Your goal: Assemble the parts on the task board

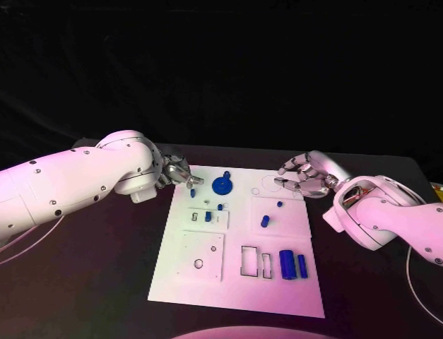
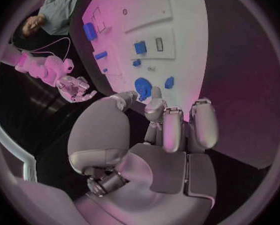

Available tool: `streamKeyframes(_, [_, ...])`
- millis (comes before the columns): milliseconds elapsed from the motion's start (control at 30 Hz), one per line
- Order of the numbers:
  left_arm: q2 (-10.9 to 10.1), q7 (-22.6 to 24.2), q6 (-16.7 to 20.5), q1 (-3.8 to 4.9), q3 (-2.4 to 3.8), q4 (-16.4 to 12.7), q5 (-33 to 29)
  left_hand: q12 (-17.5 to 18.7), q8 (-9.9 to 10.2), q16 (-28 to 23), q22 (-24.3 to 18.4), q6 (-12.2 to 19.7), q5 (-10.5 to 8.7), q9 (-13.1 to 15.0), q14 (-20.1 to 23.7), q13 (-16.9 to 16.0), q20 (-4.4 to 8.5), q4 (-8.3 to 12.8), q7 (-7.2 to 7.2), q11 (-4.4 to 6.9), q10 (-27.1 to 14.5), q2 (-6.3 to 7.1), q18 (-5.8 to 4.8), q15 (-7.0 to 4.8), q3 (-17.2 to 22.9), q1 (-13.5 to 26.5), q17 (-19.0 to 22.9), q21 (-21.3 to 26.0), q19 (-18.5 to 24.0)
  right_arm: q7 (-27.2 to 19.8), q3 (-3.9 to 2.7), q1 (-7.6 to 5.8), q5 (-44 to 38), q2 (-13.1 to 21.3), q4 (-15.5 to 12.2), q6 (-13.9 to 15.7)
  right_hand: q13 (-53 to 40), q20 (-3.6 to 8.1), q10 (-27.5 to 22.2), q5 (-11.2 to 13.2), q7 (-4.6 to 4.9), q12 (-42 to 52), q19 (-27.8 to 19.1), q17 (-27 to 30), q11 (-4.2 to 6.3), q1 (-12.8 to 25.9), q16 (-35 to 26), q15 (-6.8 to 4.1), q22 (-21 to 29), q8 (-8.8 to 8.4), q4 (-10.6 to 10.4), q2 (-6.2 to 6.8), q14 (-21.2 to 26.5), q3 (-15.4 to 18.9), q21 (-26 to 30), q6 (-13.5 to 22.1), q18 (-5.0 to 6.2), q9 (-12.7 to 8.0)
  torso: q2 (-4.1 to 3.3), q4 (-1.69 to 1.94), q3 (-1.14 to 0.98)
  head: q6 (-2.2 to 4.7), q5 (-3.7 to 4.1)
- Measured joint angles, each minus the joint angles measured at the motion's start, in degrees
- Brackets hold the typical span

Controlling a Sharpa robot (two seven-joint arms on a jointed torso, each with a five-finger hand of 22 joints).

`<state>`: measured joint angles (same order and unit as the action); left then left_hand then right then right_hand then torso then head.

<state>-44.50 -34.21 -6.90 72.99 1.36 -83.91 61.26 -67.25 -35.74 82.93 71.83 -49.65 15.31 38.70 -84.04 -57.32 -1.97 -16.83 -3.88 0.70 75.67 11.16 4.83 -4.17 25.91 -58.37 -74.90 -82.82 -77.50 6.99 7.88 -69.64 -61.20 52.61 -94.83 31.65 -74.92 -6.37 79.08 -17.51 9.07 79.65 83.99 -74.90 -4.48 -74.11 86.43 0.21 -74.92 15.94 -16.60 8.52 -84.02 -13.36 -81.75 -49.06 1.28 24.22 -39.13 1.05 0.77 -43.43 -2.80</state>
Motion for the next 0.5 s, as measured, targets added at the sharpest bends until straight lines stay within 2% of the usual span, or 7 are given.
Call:
streamKeyframes(133, [1.31,0.16,-0.55,0.18,-0.21,2.66,0.24,0.00,0.00,0.00,-0.06,0.20,0.00,-0.15,0.00,0.12,0.00,0.04,-0.20,-0.05,-0.05,0.00,0.00,0.00,-0.08,-0.46,0.00,0.00,0.00,0.00,0.00,0.01,-0.01,-0.03,0.00,0.00,0.00,0.00,0.00,0.00,0.00,0.00,0.00,0.00,0.00,0.00,0.00,0.00,0.00,0.00,0.00,0.00,0.00,0.00,0.00,0.00,0.00,0.00,-0.03,0.00,0.03,0.01,-0.15])
streamKeyframes(500, [4.31,0.81,-2.03,0.21,-1.90,7.64,1.31,0.02,0.61,0.00,-0.50,0.40,0.00,-0.63,0.00,0.65,-0.40,0.16,-0.40,-0.44,-0.44,0.27,0.00,0.42,-0.94,-0.72,0.00,0.23,0.41,-0.01,0.00,0.01,-0.01,-0.08,0.04,-0.01,0.00,0.00,0.00,0.00,0.00,0.00,0.00,-0.05,0.00,0.00,0.00,0.00,0.01,0.00,0.00,0.00,0.00,0.00,0.00,0.00,0.00,0.00,-0.06,-0.02,0.12,-0.12,-0.15])
